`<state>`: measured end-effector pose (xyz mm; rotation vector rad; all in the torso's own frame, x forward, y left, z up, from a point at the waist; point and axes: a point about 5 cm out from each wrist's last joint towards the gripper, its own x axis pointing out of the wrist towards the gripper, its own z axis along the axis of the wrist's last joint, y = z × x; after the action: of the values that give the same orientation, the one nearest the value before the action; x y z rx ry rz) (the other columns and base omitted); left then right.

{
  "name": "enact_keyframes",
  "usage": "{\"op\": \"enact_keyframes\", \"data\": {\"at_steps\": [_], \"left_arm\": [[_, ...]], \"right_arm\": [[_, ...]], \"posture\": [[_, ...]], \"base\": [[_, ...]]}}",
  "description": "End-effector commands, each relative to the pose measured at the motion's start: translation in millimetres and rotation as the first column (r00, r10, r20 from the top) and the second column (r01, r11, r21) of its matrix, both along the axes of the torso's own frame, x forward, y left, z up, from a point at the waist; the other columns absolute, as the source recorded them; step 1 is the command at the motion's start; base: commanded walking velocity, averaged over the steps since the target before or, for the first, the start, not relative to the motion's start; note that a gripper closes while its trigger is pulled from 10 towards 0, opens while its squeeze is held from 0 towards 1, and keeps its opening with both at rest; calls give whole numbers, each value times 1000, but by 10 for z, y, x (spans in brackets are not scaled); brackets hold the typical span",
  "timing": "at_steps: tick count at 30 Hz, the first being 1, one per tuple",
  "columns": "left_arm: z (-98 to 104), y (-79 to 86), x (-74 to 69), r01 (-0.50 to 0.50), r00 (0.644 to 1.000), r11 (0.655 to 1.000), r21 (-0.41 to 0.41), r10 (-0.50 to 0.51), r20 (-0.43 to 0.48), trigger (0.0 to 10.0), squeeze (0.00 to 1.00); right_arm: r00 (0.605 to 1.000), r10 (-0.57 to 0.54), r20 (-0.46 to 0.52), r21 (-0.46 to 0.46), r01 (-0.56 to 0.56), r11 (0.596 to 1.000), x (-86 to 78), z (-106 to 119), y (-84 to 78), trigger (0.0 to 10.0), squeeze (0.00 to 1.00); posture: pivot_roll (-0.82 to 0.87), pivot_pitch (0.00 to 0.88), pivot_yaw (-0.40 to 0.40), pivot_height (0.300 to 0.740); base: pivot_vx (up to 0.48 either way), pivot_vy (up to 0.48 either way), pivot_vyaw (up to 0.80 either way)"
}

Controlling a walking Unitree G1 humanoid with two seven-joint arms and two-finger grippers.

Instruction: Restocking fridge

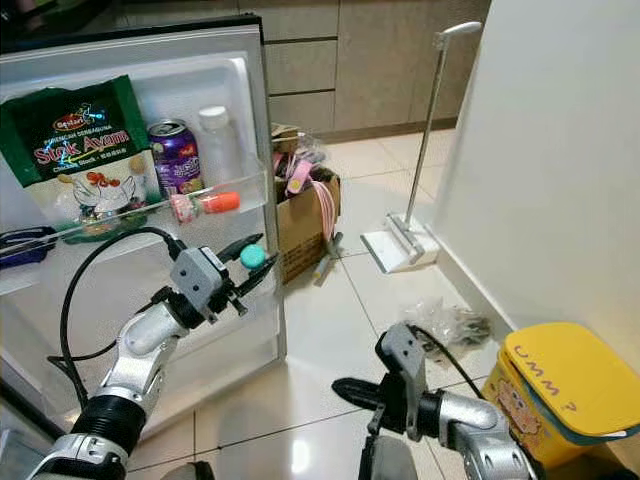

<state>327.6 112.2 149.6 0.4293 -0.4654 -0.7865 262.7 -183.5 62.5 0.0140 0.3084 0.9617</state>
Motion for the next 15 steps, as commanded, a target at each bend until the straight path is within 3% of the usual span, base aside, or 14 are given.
{"op": "enact_keyframes", "data": {"at_steps": [1, 8, 15], "left_arm": [[-10, 33, 32, -15, 1000, 996, 87, 13, 25, 10000, 0], [-20, 84, 102, -62, 998, 993, 101, 60, 23, 10000, 0], [-22, -25, 176, -73, 997, 995, 62, 73, 1, 10000, 0]], "right_arm": [[999, -32, 16, 12, 32, 999, 25, -3, 1, 10000, 0], [999, -35, 23, 17, 35, 999, -11, -5, 14, 10000, 0], [998, -55, 30, -31, 56, 998, -80, -75, 20, 10000, 0]], "posture": [[-64, 0, 51, 417], [-77, 0, 69, 417], [-91, 0, 80, 417]], "base": [[0, 0, 0], [0, 0, 0], [0, 0, 0]]}}
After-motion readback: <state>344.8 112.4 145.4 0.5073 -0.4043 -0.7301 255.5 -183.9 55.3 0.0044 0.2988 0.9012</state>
